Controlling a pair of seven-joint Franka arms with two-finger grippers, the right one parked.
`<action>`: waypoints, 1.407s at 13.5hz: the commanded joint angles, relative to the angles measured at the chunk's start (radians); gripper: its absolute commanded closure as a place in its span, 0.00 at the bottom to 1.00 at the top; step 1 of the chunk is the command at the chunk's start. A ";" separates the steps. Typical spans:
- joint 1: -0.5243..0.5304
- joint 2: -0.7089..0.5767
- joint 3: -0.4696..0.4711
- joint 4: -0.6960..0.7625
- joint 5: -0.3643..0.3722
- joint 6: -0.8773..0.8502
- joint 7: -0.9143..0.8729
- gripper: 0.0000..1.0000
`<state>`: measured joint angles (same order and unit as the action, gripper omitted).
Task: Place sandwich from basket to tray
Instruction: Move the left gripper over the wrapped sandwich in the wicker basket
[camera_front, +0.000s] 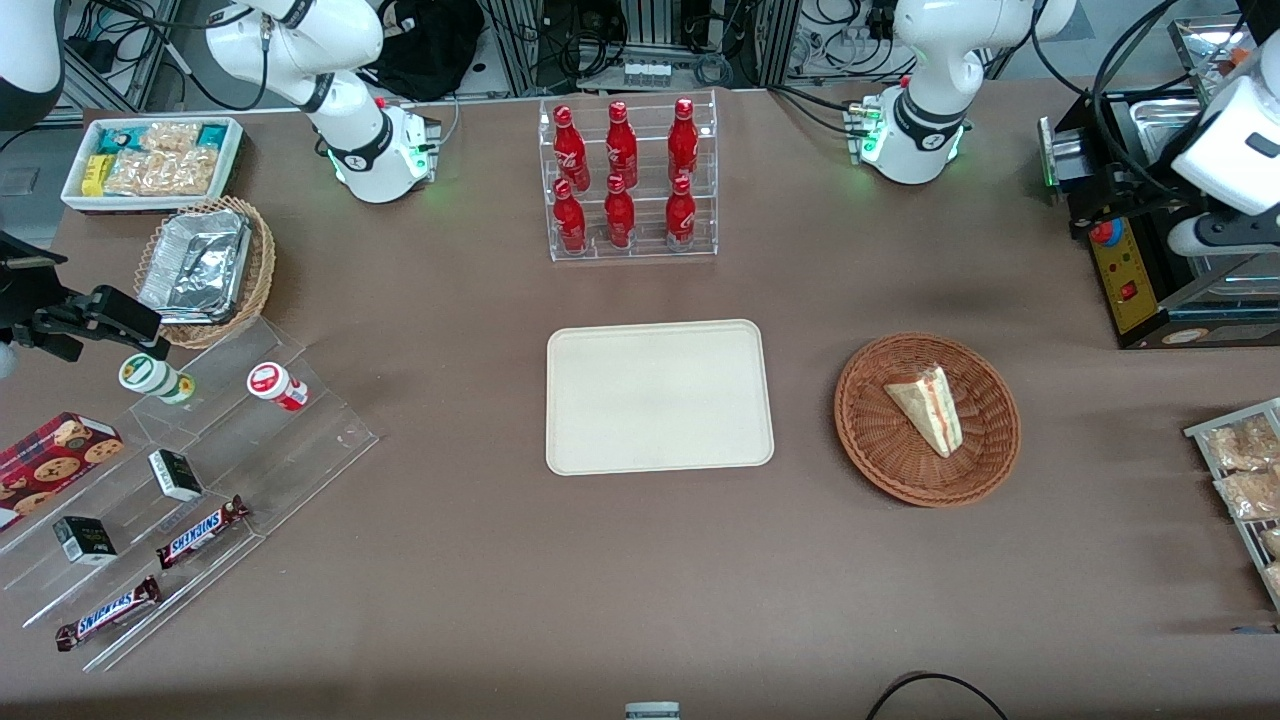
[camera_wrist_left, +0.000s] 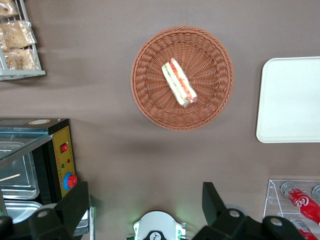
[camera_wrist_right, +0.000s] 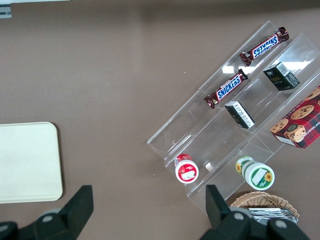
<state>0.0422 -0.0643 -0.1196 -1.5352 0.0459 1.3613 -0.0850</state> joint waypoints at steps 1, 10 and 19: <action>-0.007 -0.009 0.012 0.001 -0.001 -0.008 0.001 0.00; -0.013 0.149 0.005 -0.197 0.012 0.285 -0.171 0.00; -0.018 0.194 -0.052 -0.715 0.015 1.072 -0.591 0.00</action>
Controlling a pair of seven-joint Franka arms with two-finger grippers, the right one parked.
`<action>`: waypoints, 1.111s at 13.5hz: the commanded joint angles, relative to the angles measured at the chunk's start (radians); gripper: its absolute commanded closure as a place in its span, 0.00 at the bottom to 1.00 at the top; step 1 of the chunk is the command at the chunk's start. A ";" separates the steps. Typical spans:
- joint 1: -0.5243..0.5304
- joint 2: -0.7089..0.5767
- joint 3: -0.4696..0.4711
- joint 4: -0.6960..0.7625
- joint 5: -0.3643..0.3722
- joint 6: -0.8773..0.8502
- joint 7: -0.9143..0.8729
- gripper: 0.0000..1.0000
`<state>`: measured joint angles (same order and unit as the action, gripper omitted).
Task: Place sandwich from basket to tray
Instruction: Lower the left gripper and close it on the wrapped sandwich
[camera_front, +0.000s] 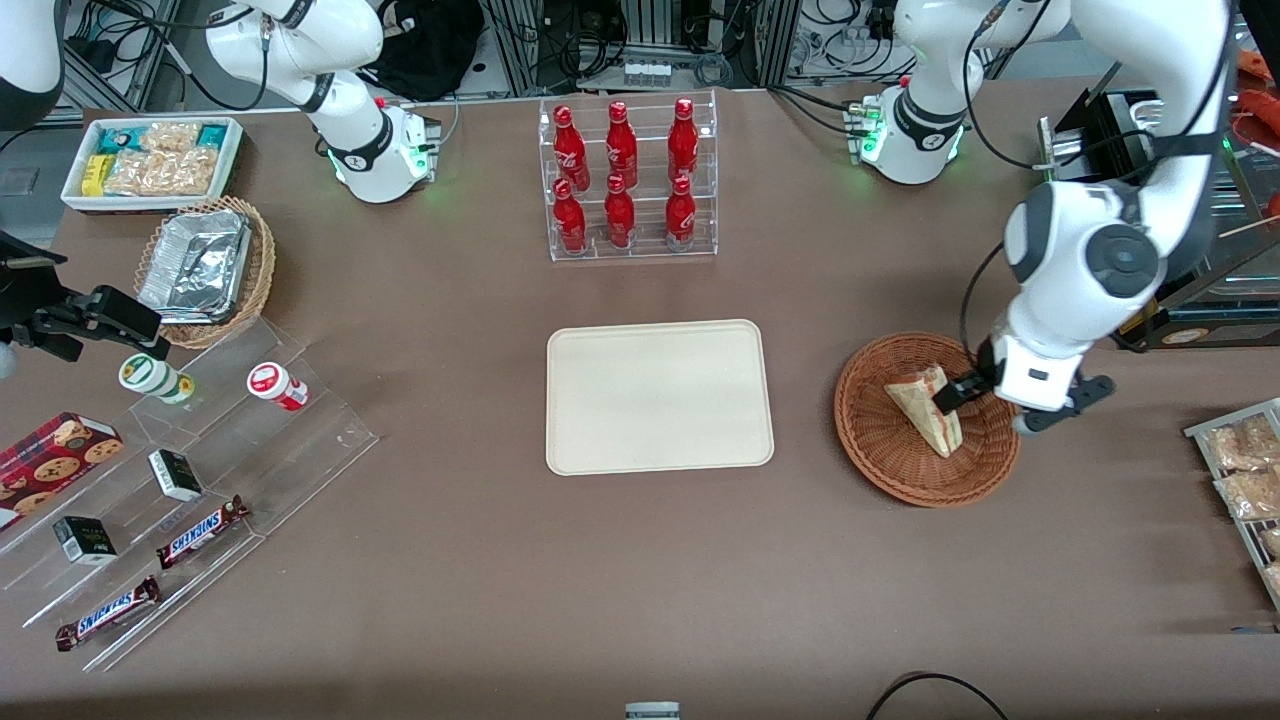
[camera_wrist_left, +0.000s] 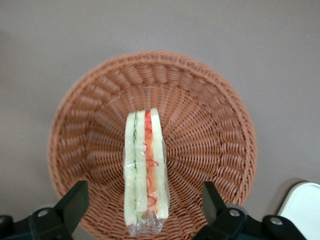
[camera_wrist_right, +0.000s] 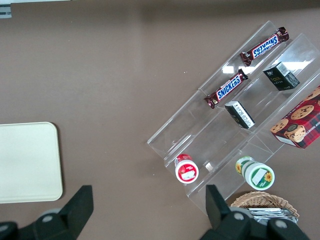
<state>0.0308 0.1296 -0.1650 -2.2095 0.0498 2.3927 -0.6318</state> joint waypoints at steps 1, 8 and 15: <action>-0.006 0.022 -0.019 -0.041 0.012 0.040 -0.046 0.00; -0.003 0.131 -0.021 -0.039 0.018 0.043 -0.042 0.04; 0.000 0.107 -0.019 0.049 0.018 -0.097 -0.043 0.95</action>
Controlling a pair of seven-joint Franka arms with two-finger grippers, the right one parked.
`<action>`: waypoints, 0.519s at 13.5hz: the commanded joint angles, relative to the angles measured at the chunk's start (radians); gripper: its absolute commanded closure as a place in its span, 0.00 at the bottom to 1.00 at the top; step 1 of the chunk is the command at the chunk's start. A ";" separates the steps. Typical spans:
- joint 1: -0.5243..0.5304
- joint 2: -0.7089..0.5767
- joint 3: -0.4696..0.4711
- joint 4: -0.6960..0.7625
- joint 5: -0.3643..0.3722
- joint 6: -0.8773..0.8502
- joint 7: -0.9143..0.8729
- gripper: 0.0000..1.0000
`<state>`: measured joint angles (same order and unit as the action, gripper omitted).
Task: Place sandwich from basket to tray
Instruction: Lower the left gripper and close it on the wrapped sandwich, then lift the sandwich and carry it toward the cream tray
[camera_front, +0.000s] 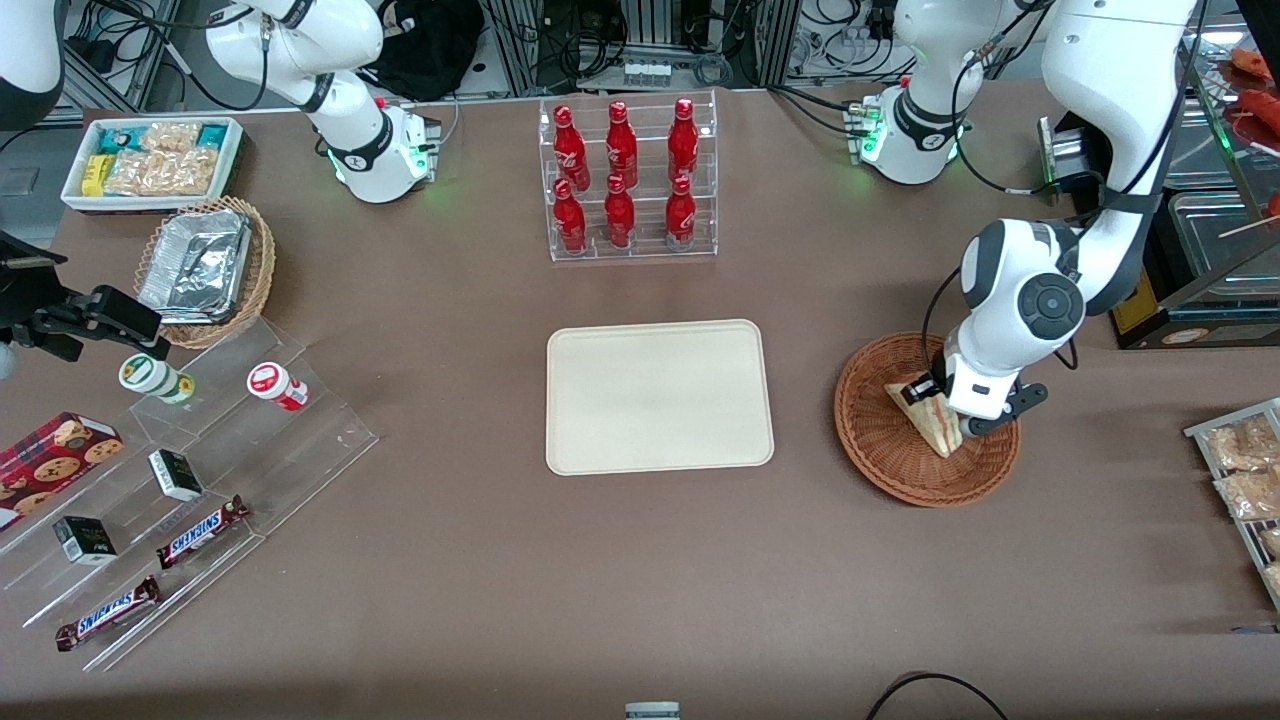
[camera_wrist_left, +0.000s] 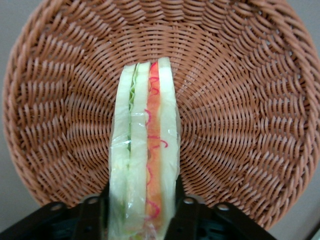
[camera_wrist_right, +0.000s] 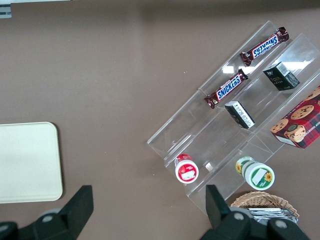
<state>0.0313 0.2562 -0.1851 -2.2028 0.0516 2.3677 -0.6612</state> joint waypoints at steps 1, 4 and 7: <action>0.001 -0.037 0.001 0.060 0.016 -0.114 -0.014 0.95; -0.007 -0.090 -0.004 0.203 0.016 -0.350 -0.015 0.94; -0.066 -0.060 -0.043 0.459 0.019 -0.592 -0.031 0.94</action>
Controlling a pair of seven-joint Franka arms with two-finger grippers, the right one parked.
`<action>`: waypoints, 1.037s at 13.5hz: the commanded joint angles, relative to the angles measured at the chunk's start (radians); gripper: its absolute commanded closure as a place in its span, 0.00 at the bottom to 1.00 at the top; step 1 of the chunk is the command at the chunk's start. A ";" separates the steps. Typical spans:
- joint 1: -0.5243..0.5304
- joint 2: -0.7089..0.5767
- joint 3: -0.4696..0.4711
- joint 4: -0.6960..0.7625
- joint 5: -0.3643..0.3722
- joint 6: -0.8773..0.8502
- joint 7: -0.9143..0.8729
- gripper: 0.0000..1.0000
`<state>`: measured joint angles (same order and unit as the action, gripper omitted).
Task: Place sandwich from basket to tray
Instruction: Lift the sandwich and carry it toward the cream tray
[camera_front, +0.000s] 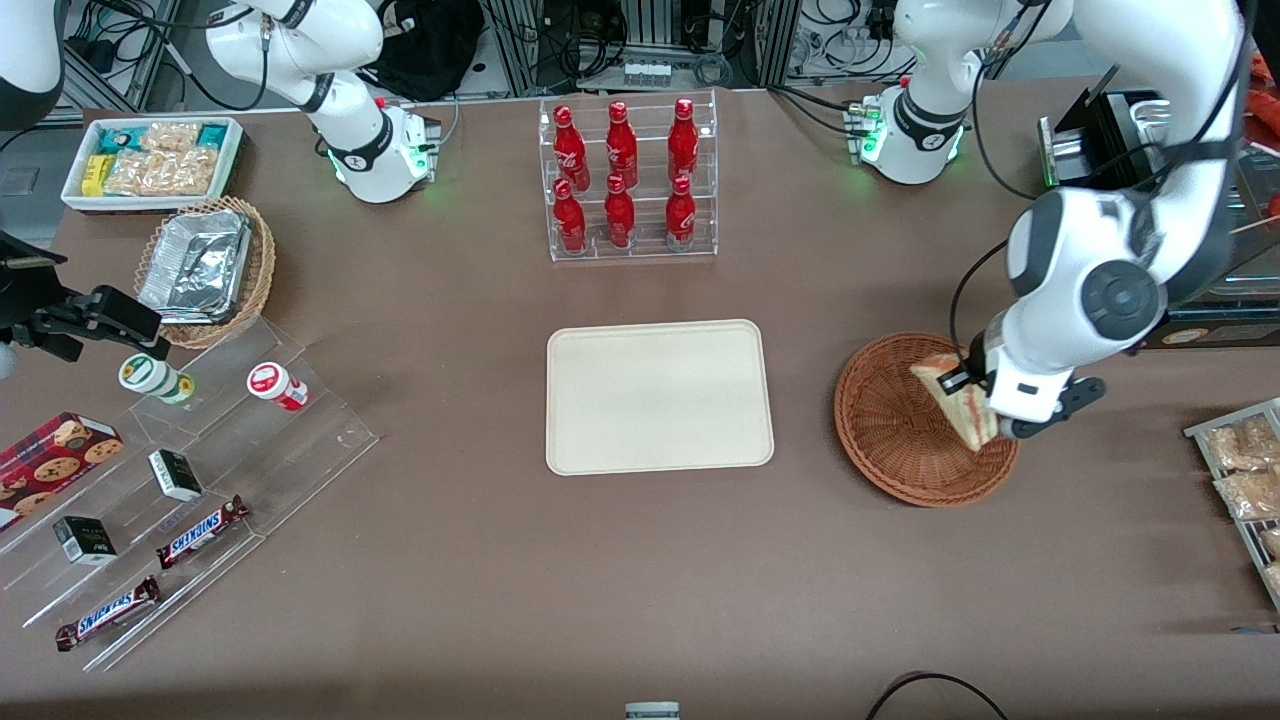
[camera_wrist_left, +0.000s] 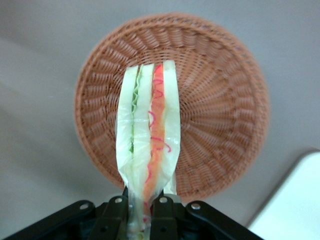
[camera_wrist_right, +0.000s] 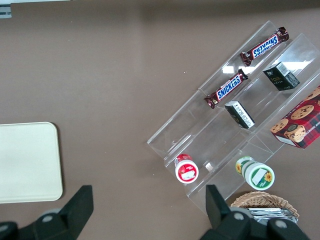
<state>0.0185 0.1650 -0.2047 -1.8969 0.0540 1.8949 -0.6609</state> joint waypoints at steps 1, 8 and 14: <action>-0.099 0.063 -0.025 0.223 0.006 -0.150 -0.046 0.94; -0.455 0.324 -0.025 0.447 0.007 -0.131 -0.242 0.93; -0.626 0.508 -0.022 0.475 0.105 0.059 -0.250 0.93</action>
<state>-0.5578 0.6128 -0.2389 -1.4660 0.1010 1.9345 -0.8896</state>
